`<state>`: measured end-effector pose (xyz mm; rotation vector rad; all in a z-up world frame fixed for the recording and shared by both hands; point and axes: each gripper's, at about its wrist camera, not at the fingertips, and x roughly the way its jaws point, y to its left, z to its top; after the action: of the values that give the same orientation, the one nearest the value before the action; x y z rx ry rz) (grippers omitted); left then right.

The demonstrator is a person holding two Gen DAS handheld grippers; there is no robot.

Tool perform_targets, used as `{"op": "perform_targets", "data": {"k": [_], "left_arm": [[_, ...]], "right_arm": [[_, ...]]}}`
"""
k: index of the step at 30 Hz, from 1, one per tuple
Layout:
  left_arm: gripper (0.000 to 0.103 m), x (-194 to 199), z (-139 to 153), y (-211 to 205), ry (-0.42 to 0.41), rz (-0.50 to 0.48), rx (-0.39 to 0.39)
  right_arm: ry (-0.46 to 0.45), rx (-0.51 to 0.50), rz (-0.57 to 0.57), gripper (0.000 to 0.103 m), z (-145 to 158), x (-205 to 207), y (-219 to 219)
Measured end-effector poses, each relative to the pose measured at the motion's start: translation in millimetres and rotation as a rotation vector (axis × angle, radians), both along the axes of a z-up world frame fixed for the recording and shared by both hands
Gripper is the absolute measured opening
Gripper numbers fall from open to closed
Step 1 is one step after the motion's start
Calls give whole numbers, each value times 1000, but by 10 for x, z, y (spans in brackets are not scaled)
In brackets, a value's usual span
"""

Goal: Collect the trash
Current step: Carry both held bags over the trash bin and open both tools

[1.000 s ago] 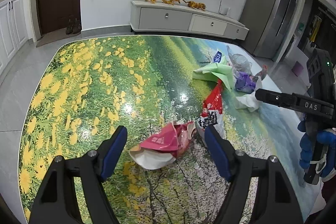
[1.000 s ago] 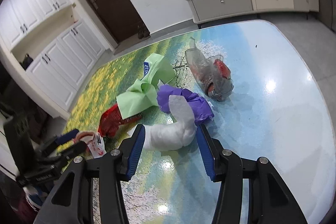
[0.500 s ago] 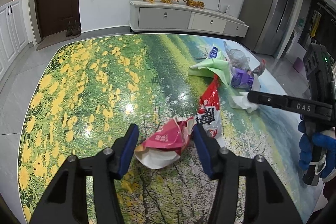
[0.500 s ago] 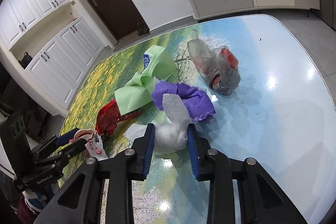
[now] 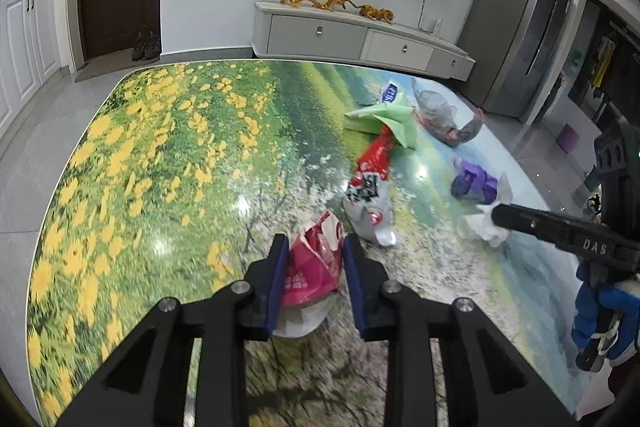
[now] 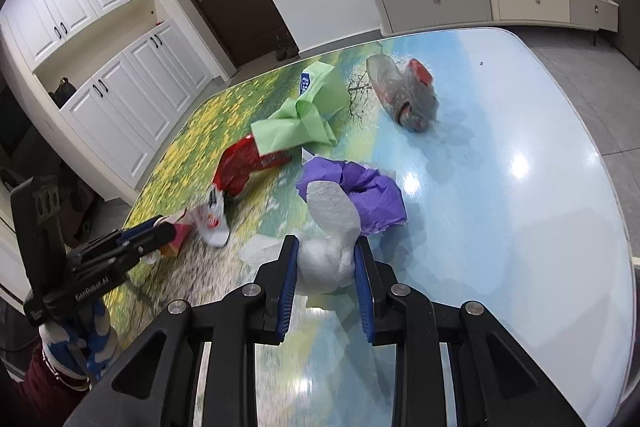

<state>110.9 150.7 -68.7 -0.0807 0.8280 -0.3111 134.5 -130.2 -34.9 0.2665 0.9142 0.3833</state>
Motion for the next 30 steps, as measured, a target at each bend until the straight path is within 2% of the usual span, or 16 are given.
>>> {"op": "perform_targets", "data": {"k": [9, 16, 22, 30], "left_arm": [[20, -383, 161, -32, -42, -23, -52], [18, -595, 426, -131, -93, -42, -33], [18, -640, 573, -363, -115, -81, -20], [18, -560, 664, -771, -108, -135, -44]], "right_arm": [[-40, 2, 15, 26, 128, -408, -82], [-88, 11, 16, 26, 279, -652, -189], [-127, 38, -20, 26, 379, -795, -427], [-151, 56, -22, 25, 417, -859, -603]]}}
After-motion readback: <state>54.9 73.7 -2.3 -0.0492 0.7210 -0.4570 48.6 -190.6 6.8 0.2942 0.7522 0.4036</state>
